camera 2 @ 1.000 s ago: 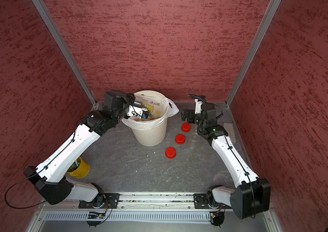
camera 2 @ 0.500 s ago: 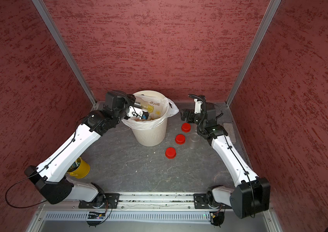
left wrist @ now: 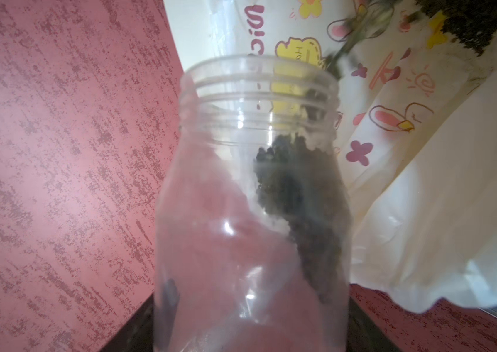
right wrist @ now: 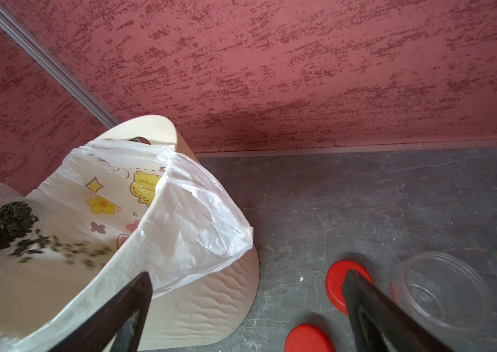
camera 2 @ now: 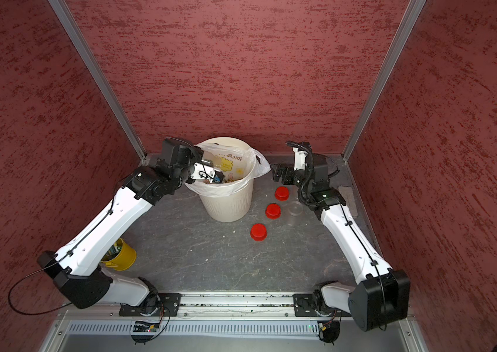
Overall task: Empty moldy tea leaves from jars
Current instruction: Pour the moldy tea leaves from the jar into the trash bin.
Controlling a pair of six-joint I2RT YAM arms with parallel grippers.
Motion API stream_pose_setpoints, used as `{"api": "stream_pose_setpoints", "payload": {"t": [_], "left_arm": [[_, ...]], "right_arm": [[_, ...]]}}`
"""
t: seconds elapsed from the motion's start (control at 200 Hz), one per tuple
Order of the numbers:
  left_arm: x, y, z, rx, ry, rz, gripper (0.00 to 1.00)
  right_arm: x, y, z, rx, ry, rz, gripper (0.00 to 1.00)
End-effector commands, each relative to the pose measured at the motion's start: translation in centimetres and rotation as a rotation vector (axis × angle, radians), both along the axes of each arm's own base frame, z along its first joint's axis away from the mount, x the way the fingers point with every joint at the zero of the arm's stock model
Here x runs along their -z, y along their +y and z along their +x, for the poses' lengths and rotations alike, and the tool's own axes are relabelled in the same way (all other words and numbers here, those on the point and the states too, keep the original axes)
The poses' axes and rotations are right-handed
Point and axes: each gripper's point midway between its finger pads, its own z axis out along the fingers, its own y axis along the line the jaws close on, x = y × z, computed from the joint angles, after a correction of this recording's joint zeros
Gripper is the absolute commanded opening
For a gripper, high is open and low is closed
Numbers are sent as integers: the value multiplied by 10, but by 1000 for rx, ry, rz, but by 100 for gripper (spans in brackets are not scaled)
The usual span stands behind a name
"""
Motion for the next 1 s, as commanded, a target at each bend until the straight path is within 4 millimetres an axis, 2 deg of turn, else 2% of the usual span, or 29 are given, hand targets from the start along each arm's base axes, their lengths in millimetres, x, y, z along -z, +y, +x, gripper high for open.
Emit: {"api": "stream_pose_setpoints", "payload": {"t": [0.0, 0.085, 0.16, 0.381, 0.516, 0.591, 0.751, 0.827, 0.887, 0.997], "left_arm": [[-3, 5, 0, -19, -3, 4, 63], [13, 5, -2, -22, 23, 10, 63], [17, 7, -1, -27, 29, 12, 63], [-8, 4, 2, -23, -12, 6, 64], [11, 11, -1, -38, 36, 22, 64], [15, 12, 0, -43, 42, 28, 64], [-12, 1, 6, -20, -4, 12, 64], [-18, -1, 7, -29, -4, 0, 64], [-12, 0, 6, -32, 12, 0, 64], [16, 6, 3, -57, 77, 14, 64]], "right_arm": [[-22, 4, 2, -24, -50, 40, 99], [-26, 6, 0, -41, -61, 50, 99], [-29, 8, 0, -50, -69, 57, 99], [-34, 8, 0, -54, -82, 59, 99], [-33, 9, -1, -57, -78, 61, 99], [-33, 8, -1, -55, -80, 60, 99], [-35, 9, 2, -58, -81, 58, 99], [-37, 9, 2, -57, -85, 59, 99], [-37, 9, 2, -59, -86, 58, 99], [-33, 10, 2, -61, -77, 56, 99]]}}
